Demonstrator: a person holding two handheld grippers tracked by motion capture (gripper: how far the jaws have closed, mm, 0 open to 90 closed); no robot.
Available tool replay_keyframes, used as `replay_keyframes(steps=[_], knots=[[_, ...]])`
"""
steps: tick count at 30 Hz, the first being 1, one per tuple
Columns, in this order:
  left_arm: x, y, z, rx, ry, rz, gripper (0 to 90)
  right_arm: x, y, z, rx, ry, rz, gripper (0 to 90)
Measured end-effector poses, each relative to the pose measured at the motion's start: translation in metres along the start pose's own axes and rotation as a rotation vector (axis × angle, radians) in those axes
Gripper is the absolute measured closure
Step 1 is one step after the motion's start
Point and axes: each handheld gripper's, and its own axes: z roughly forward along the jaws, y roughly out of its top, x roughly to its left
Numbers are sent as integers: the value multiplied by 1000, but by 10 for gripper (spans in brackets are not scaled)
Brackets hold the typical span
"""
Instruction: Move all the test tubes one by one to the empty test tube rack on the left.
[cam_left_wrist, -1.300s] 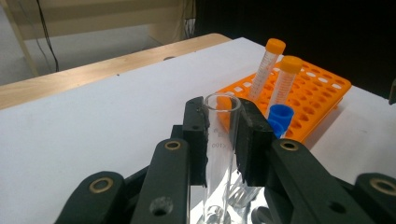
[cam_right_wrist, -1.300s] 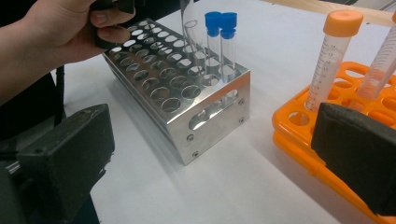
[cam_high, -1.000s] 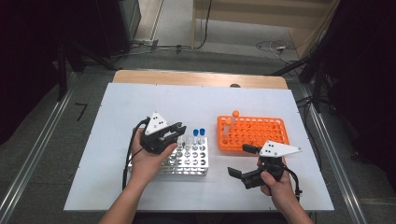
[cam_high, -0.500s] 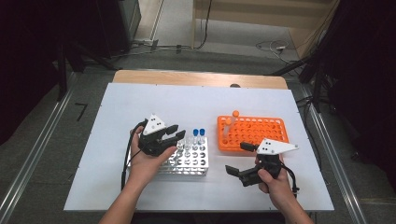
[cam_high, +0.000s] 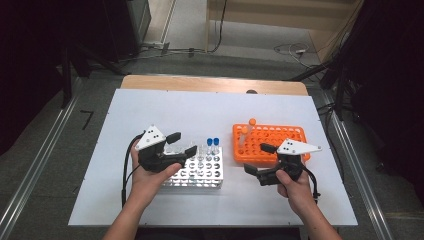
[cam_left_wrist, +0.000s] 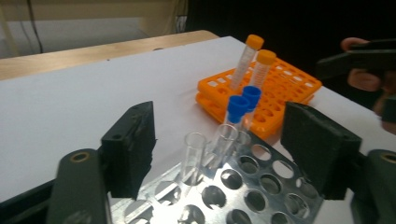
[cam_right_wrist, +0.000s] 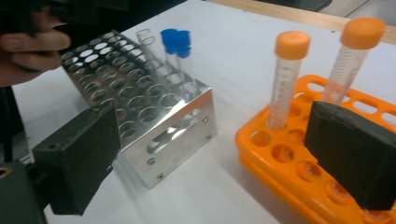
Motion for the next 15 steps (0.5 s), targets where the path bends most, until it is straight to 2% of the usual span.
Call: replay_keyframes(steps=[2, 4, 5, 7, 8, 11, 15], knots=[[-1, -1, -3, 3, -28, 1, 179, -5, 2, 2, -3, -9, 1, 37], [-3, -1, -5, 6, -36, 4, 125, -10, 4, 4, -5, -15, 11, 40], [-4, -2, -7, 1, -56, 2, 108, -13, 5, 4, -9, -20, 15, 46], [-7, -2, -10, -1, -58, 3, 59, -18, 7, 6, -14, -34, 21, 51], [-8, -2, -11, -5, -74, 7, 55, -21, 8, 6, -18, -38, 27, 51], [-12, -2, -16, -8, -88, 15, 14, -32, 11, 7, -31, -67, 49, 99], [-14, -4, -21, -8, -78, 15, 1, -46, 13, 9, -41, -98, 79, 156]])
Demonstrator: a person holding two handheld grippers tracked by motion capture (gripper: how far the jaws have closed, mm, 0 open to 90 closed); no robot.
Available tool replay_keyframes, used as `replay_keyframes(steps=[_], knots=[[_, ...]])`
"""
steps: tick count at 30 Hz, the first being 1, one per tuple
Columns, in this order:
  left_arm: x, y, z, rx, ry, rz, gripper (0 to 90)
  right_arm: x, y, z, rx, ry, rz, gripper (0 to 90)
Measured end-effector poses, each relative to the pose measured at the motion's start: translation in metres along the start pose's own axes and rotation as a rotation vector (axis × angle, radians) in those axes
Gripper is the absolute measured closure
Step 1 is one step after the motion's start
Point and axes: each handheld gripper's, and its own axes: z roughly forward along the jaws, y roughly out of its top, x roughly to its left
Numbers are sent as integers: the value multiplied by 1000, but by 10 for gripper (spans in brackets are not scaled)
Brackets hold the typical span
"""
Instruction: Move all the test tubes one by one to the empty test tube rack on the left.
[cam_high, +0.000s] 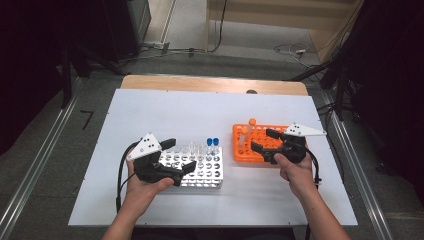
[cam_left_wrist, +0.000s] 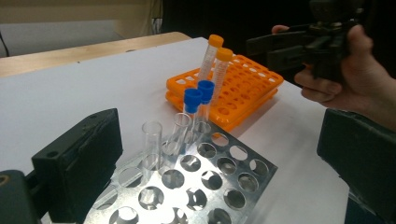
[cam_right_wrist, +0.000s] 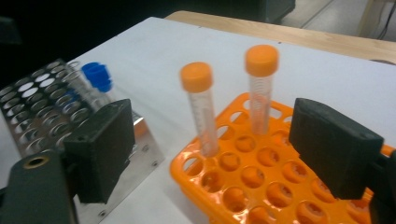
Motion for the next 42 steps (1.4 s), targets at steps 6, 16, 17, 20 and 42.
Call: replay_keyframes(steps=[6, 16, 17, 20, 42], knots=[[-1, -2, -4, -4, -1, -2, 0, -13, 1, 19, 45, -78, 38, 297], [-1, -5, -8, -2, -11, -3, 0, -19, -3, 51, 124, -176, 61, 548], [-1, -5, -8, -3, -10, -6, 0, -18, -3, 53, 128, -175, 67, 553], [0, -6, -9, 3, -10, -6, 0, -17, -4, 58, 136, -169, 71, 573], [0, -8, -11, 5, -10, -9, 0, -12, -6, 71, 103, -221, 56, 725]])
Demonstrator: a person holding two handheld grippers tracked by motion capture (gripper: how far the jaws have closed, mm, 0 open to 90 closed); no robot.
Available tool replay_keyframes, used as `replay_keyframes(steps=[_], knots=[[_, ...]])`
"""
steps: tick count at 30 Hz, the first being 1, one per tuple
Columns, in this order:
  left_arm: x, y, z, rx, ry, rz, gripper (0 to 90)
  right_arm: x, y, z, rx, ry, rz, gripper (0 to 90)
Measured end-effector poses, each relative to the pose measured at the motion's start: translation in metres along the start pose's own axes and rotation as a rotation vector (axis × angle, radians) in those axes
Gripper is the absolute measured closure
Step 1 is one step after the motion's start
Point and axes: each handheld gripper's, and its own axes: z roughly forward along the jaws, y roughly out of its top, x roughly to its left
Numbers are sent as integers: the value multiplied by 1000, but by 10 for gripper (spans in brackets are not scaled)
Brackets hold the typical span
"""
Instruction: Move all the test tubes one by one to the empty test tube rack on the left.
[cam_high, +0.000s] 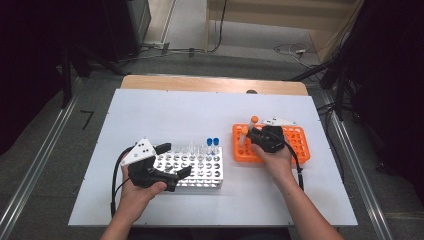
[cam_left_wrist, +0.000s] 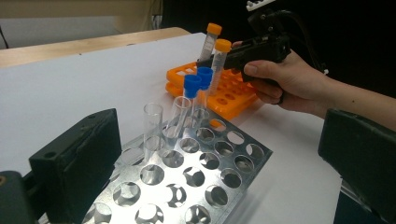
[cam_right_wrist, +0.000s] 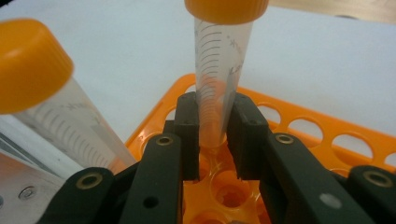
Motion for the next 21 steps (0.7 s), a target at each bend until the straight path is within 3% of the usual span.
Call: replay_keyframes(steps=[5, 14, 21], knots=[[0, 1, 1, 1, -4, 4, 0, -2, 4, -15, -72, 18, -9, 726], [-2, 6, 10, 4, -27, 14, 0, -2, 7, -44, -149, 31, -29, 725], [-5, 13, 21, -1, -54, 29, 0, -1, 6, -66, -163, 59, -56, 726]])
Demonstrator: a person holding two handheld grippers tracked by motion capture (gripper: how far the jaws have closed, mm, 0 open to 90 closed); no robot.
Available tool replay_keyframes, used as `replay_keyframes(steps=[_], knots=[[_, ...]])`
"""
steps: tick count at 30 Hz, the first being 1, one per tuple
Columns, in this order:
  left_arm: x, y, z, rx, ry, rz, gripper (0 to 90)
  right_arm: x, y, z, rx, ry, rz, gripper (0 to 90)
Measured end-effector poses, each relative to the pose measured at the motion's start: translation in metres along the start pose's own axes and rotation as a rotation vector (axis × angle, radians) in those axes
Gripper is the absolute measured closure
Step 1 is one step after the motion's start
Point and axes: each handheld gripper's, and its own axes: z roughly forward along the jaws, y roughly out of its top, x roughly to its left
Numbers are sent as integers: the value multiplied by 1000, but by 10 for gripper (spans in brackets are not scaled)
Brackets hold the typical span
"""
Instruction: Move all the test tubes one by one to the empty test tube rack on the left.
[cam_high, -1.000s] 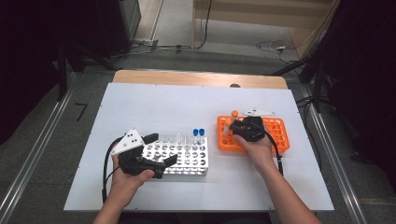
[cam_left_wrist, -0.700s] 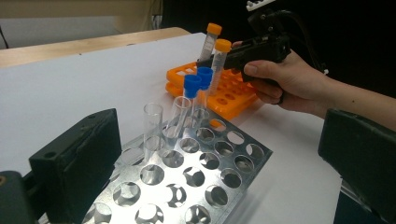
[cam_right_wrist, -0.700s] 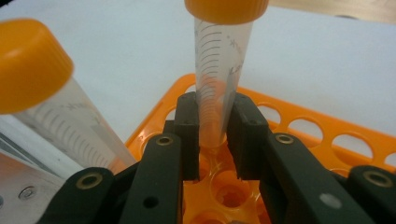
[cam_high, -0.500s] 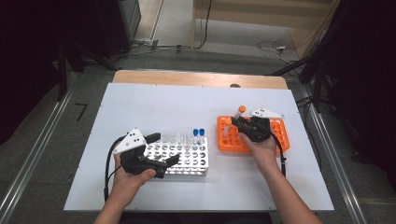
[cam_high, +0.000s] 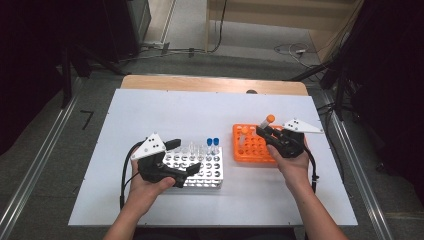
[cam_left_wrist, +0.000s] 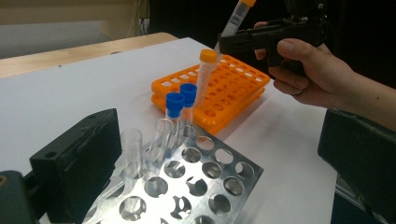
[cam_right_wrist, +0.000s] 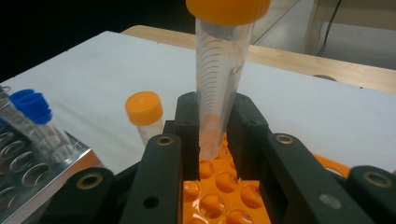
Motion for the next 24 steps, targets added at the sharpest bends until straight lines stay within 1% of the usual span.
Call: replay_keyframes(steps=[5, 7, 10, 14, 19, 24], knots=[[-4, 3, 11, 9, -21, 12, 0, 2, -1, -16, -7, 23, -4, 726], [-5, 4, 14, 11, -29, 14, 0, 4, -1, -23, -7, 32, -13, 726], [-7, 5, 18, 15, -39, 22, 0, 8, -2, -33, -5, 53, -17, 726], [-10, 7, 22, 12, -48, 22, 0, 14, -3, -43, -2, 85, -34, 726], [-12, 8, 25, 13, -58, 28, 0, 25, -6, -50, 25, 141, -63, 726], [-14, 9, 25, 10, -65, 28, 0, 36, -8, -50, 45, 197, -80, 726]])
